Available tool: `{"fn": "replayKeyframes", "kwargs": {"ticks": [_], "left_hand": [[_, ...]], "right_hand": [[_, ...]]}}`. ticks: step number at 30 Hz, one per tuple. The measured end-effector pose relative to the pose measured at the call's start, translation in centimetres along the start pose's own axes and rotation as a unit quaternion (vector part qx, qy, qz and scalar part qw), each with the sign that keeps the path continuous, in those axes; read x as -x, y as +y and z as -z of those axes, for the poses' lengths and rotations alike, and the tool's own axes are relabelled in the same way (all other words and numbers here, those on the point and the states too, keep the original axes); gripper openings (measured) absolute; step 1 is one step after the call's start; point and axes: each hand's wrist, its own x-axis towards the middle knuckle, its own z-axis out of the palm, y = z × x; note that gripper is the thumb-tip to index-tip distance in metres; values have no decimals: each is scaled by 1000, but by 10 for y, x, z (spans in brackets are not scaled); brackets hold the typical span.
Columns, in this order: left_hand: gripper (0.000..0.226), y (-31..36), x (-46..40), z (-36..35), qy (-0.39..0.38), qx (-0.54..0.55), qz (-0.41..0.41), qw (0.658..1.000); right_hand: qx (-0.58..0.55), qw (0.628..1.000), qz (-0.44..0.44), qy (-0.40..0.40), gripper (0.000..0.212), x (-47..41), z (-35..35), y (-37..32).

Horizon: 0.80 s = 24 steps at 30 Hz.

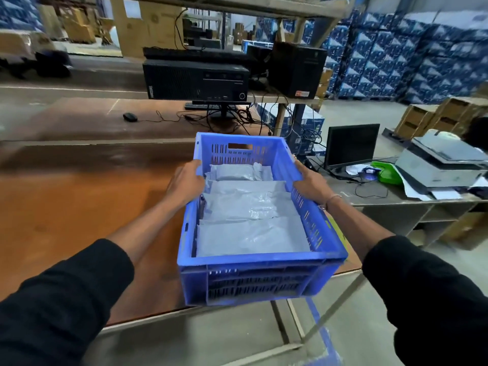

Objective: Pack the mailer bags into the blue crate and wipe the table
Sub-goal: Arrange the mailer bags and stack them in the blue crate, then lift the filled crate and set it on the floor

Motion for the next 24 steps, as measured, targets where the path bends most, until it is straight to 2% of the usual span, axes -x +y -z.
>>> {"fn": "replayKeyframes", "kwargs": {"ticks": [7, 12, 16, 24], "left_hand": [[59, 7, 14, 23, -13, 28, -40, 999], [64, 15, 25, 31, -59, 11, -82, 995], [67, 27, 33, 28, -93, -11, -107, 990], [64, 68, 50, 4, -126, 11, -164, 978]], "right_hand": [[10, 998, -46, 33, 72, 46, 15, -19], [-9, 993, -73, 88, 70, 86, 22, -23], [18, 988, -97, 119, 69, 120, 31, -25], [38, 972, -154, 176, 67, 193, 60, -11]]}}
